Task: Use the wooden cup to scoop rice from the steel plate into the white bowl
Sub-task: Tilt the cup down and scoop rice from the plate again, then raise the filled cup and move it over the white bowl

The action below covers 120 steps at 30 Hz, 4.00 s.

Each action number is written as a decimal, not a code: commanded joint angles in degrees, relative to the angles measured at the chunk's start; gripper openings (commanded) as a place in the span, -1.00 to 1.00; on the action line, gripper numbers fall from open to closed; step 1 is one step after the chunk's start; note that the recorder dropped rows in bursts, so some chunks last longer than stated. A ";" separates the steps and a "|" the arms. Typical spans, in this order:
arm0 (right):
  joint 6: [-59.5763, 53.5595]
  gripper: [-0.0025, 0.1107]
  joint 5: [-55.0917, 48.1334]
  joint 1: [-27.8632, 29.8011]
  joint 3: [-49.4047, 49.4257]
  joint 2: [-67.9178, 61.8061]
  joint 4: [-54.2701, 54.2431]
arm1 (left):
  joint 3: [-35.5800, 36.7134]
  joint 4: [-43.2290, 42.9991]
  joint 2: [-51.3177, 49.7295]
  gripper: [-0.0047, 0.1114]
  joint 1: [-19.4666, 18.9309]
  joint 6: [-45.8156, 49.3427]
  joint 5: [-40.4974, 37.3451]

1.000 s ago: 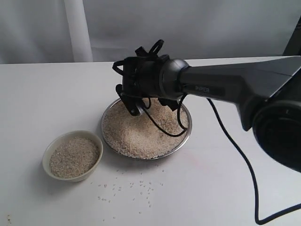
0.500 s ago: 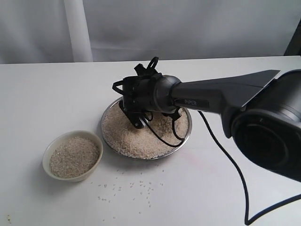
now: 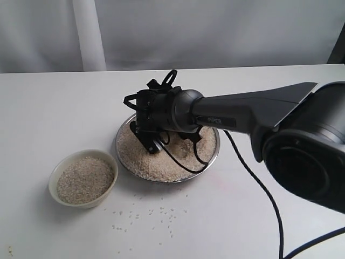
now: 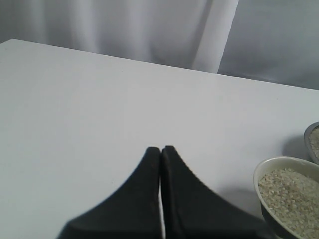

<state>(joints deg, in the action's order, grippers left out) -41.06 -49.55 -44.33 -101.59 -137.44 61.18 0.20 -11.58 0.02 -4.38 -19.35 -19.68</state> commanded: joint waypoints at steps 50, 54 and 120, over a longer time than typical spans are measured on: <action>-6.93 -0.96 -0.14 -2.55 -0.21 5.06 -30.41 | -0.20 0.33 -0.02 -0.92 0.37 -0.10 0.36; -6.78 -0.96 -0.24 -2.42 -0.21 5.16 -33.03 | -0.20 0.33 -0.02 -0.92 0.37 -0.10 0.36; -10.21 -0.96 0.87 8.85 -0.21 10.58 -75.23 | -0.20 0.33 -0.02 -0.92 0.37 -0.10 0.36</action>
<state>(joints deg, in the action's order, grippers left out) -50.85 -47.86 -36.44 -101.73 -128.21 -13.05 0.20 -11.58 0.02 -4.38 -19.35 -19.68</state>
